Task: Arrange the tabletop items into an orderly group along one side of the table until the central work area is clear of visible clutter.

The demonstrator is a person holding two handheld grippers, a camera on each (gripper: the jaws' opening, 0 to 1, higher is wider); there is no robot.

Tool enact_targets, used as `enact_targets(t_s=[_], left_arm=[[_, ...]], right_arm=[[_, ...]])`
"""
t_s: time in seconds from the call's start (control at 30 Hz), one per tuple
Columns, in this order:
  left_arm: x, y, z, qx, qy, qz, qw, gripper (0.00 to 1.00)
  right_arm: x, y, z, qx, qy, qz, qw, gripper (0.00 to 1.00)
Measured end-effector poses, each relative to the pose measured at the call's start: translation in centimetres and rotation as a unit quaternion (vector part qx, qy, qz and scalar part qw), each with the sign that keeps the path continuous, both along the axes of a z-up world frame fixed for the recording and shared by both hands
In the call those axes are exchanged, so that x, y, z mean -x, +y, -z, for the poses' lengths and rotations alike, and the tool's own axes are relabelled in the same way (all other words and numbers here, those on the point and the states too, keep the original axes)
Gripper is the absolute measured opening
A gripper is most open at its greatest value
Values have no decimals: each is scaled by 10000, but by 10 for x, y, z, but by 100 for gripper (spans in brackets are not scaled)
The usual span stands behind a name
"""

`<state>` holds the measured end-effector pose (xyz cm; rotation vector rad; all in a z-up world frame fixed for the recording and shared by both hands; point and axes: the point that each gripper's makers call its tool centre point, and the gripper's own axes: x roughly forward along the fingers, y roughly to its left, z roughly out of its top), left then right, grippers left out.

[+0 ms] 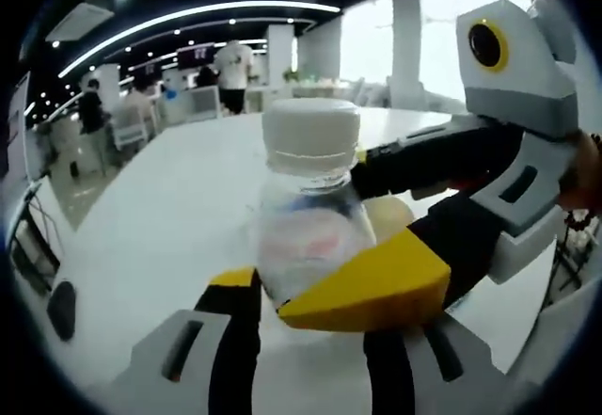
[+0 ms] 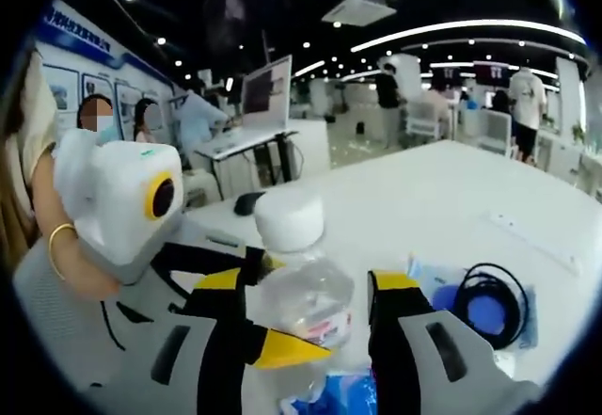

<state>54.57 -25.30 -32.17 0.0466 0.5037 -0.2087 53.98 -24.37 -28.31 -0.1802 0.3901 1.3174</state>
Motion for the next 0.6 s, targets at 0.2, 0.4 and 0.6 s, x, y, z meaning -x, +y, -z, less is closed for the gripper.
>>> enact_targets(t_s=[0.2, 0.4, 0.6], left_arm=[[-1, 0, 2, 24, 13, 1, 10000, 38], [-2, -1, 2, -3, 108, 19, 9999, 37], [-3, 2, 0, -37, 238, 50, 9997, 37]], right_arm=[[-1, 1, 5, 24, 66, -42, 10000, 40], [-2, -1, 4, -18, 80, -92, 9999, 39], [-3, 2, 0, -93, 124, -97, 9998, 39]])
